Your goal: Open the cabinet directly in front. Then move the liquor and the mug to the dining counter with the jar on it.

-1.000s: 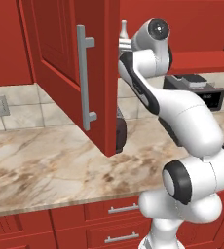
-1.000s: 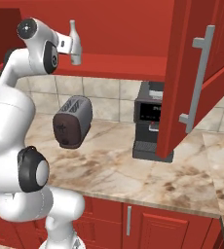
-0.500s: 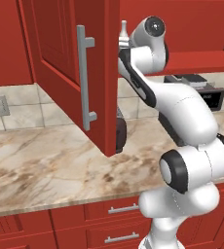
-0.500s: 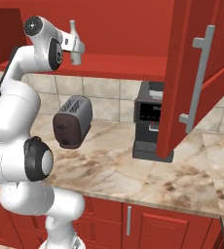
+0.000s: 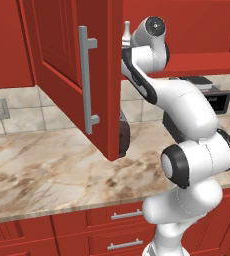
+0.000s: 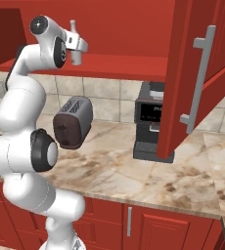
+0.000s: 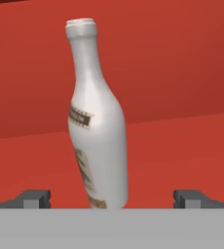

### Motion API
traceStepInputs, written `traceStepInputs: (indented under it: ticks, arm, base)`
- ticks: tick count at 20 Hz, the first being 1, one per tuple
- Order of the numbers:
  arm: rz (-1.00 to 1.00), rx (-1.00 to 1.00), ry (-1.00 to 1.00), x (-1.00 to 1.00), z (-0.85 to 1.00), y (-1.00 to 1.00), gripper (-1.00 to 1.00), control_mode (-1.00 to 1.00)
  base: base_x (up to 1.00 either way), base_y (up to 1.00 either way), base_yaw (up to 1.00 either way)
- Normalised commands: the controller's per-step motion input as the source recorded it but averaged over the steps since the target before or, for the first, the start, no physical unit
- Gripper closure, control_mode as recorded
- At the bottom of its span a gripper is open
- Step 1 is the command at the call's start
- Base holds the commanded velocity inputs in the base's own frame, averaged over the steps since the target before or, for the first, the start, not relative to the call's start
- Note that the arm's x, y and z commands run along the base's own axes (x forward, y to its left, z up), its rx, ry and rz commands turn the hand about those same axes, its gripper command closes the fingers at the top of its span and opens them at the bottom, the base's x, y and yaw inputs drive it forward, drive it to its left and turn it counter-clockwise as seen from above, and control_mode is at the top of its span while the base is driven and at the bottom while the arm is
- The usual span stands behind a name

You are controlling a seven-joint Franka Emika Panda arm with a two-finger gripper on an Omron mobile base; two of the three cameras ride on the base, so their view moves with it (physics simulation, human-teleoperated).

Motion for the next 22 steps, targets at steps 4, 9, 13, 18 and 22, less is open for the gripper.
traceStepInputs:
  ticks: [4, 9, 13, 18, 22]
  arm:
    - [0.0, 0.0, 0.0, 0.27, -0.02, 0.02, -1.0, -1.0]
    - [0.0, 0.0, 0.0, 0.29, -0.04, 0.04, -1.0, -1.0]
    - [0.0, 0.0, 0.0, 0.27, -0.04, 0.07, -1.0, -1.0]
    - [0.0, 0.0, 0.0, 0.26, 0.0, 0.01, -1.0, -1.0]
    - [0.0, 0.0, 0.0, 0.31, 0.0, 0.0, -1.0, -1.0]
  base:
    - [0.0, 0.0, 0.0]
    - [0.0, 0.0, 0.0]
    - [0.0, 0.0, 0.0]
    - [0.0, 0.0, 0.0]
    - [0.0, 0.0, 0.0]
